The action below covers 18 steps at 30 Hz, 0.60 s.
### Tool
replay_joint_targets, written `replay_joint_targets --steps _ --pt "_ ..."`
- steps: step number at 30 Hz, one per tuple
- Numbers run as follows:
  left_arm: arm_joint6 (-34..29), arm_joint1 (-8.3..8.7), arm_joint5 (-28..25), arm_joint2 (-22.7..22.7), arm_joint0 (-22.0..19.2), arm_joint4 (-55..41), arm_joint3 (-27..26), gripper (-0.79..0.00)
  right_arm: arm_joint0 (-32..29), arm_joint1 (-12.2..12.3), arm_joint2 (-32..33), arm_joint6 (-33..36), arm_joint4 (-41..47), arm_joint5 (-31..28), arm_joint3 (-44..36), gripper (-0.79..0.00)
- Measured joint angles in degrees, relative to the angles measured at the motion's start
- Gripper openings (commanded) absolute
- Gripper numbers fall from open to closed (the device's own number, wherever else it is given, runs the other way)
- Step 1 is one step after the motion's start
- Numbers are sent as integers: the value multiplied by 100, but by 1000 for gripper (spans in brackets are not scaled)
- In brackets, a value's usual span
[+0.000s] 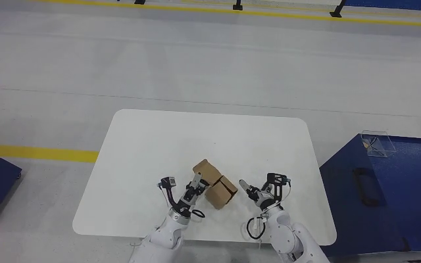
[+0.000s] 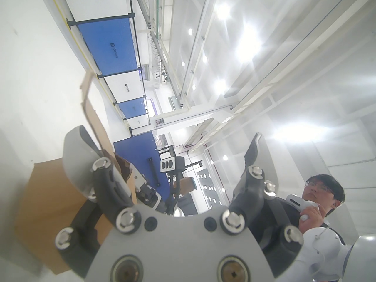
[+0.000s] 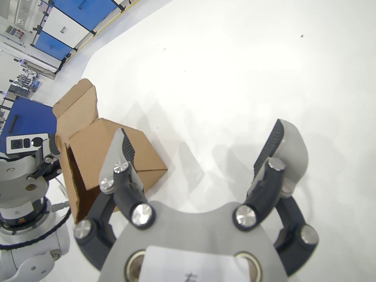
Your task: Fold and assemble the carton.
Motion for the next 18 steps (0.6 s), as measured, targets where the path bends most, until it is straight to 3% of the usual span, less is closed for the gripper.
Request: replay_joint_targets --steps 6,18 --pt "52 -23 -140 92 43 38 30 0 -42 7 97 33 116 -32 -109 0" --pt "670 14 -152 -40 425 875 -476 0 -11 -6 35 34 78 -75 -76 0"
